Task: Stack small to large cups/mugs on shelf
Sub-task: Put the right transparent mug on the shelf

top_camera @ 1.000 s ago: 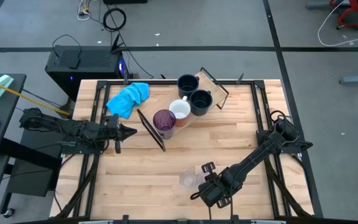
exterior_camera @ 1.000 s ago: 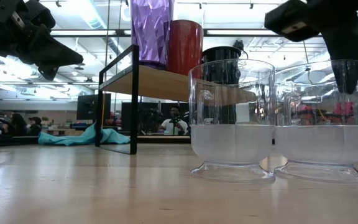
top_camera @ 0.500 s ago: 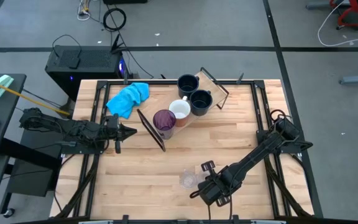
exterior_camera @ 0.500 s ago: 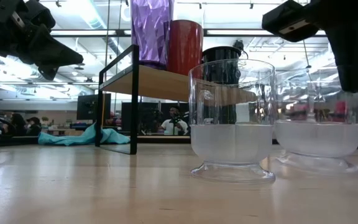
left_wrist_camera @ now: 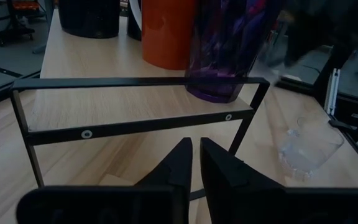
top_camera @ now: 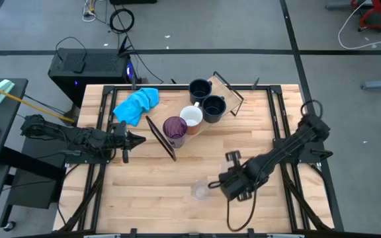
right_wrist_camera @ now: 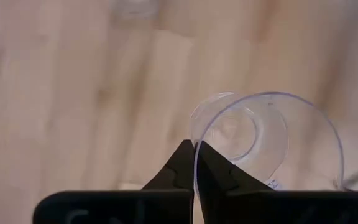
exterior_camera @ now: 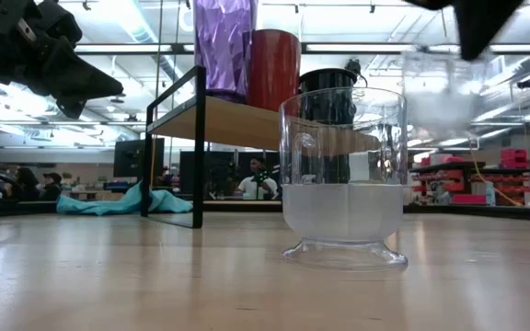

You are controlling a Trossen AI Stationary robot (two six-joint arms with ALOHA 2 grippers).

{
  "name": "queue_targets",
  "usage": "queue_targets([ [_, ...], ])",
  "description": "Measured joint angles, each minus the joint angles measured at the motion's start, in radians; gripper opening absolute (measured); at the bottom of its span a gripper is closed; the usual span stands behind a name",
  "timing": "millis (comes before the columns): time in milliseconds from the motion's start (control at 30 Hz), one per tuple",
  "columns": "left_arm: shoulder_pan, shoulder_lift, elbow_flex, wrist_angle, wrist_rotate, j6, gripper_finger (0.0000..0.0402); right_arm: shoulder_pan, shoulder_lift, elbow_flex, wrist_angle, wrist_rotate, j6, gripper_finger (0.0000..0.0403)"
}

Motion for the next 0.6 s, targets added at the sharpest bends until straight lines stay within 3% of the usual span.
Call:
queue_targets([
  [333, 0.000, 0.000, 0.000, -0.002, 0.000, -0.001, 0.0029, -0.143, -0.245, -0.063, -0.093, 0.099, -0.135, 0.0014],
  [600, 0.000, 0.000, 0.000, -0.002, 0.000, -0.001, 0.0034, -0.353, -0.402, -0.064, -0.160, 0.130, -0.362, 0.0009],
])
